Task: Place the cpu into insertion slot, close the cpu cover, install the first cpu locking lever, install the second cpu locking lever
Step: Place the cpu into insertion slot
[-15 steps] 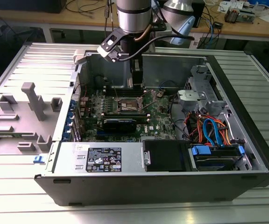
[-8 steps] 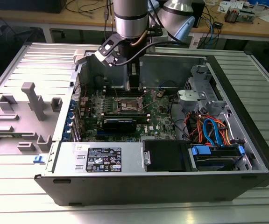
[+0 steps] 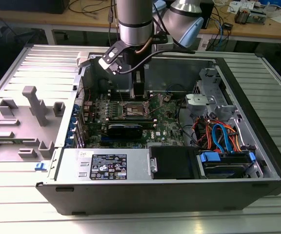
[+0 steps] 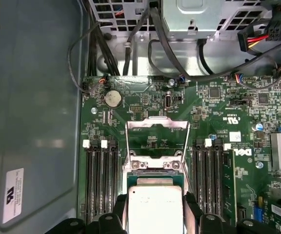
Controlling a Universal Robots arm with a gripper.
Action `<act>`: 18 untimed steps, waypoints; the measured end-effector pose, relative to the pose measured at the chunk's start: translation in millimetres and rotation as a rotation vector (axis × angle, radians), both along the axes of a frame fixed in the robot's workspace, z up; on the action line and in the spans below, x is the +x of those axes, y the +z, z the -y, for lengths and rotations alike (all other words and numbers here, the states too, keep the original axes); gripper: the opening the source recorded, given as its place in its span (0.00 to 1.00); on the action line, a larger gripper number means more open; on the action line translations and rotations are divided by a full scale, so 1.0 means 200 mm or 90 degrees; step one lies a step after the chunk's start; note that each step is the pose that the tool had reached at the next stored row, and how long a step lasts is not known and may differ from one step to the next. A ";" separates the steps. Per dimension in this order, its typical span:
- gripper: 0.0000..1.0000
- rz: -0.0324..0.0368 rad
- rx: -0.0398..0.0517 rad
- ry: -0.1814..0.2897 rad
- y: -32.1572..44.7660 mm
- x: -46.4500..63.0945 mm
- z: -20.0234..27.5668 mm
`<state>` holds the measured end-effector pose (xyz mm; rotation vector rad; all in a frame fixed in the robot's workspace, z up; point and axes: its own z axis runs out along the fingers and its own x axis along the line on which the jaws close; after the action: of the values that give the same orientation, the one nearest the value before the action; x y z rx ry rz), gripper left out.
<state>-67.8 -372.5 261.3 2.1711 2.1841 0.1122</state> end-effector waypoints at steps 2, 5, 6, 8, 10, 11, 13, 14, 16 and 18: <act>0.54 -0.0001 -0.0002 0.000 -0.013 0.00 0.000; 0.54 -0.0001 -0.0001 0.000 -0.014 0.00 0.000; 0.54 0.0000 -0.0001 0.000 -0.015 0.00 0.000; 0.54 0.0000 -0.0001 0.000 -0.015 0.00 0.000; 0.54 0.0000 -0.0001 0.000 -0.015 0.00 0.000; 0.54 0.0000 -0.0001 0.000 -0.018 0.00 0.000; 0.54 0.0000 -0.0001 0.000 -0.021 0.00 0.000; 0.54 -0.0001 -0.0001 0.000 -0.021 0.00 0.000; 0.54 0.0000 -0.0001 0.000 -0.021 0.00 0.000; 0.54 0.0000 -0.0001 0.000 -0.022 0.00 0.000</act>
<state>-67.9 -372.5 256.9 2.1713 2.1838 0.1120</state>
